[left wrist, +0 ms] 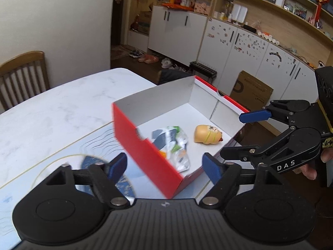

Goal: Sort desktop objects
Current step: 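Withdraw both grippers from the shoebox back over the table items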

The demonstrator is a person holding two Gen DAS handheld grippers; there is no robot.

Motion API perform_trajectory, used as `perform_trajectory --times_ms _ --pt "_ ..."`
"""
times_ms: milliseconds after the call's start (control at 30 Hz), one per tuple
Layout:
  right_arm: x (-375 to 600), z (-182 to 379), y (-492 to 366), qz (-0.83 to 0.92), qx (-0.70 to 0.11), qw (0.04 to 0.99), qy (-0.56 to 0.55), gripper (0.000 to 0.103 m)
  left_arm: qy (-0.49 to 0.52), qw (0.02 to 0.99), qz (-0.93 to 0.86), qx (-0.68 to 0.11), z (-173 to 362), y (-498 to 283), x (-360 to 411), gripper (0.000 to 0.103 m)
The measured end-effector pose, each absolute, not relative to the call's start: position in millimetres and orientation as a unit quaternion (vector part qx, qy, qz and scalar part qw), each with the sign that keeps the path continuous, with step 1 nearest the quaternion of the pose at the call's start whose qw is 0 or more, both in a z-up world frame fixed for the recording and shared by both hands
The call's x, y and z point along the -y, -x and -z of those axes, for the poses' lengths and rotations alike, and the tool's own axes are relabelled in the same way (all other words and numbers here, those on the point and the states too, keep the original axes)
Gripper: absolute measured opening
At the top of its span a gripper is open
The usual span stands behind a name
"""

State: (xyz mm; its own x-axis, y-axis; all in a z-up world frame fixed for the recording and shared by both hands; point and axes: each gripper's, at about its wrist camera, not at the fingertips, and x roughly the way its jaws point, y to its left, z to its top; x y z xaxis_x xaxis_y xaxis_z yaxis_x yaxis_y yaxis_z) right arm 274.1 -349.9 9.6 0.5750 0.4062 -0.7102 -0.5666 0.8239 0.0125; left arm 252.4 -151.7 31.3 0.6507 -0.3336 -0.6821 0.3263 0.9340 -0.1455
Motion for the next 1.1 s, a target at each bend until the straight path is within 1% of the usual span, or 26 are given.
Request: perform_trajectory --times_ms 33,133,267,333,367,400,700,1100 --pt "344 -10 -269 -0.279 -0.366 0.881 0.108 0.098 0.005 0.910 0.180 -0.373 -33 -246 146 0.084" --pt "326 -10 -255 -0.289 -0.360 0.881 0.105 0.100 0.010 0.913 0.173 -0.371 -34 -228 124 0.084" --pt "299 -7 -237 -0.296 -0.358 0.879 0.108 0.101 0.013 0.915 0.157 -0.371 -31 -206 96 0.088" --pt "285 -5 -231 -0.295 -0.358 0.879 0.109 0.101 0.012 0.915 0.152 -0.373 -28 -195 82 0.094" --pt "278 -4 -228 -0.295 -0.359 0.879 0.109 0.101 0.011 0.915 0.148 -0.374 -27 -190 75 0.101" --pt "271 -3 -225 -0.296 -0.358 0.879 0.109 0.101 0.011 0.916 0.144 -0.375 -26 -185 68 0.103" --pt "211 14 -203 -0.302 -0.370 0.870 0.121 0.101 0.005 0.920 0.113 -0.374 -7 -142 10 0.103" --pt "154 30 -197 -0.311 -0.386 0.857 0.136 0.101 0.045 0.914 0.065 -0.397 27 -114 -65 0.103"
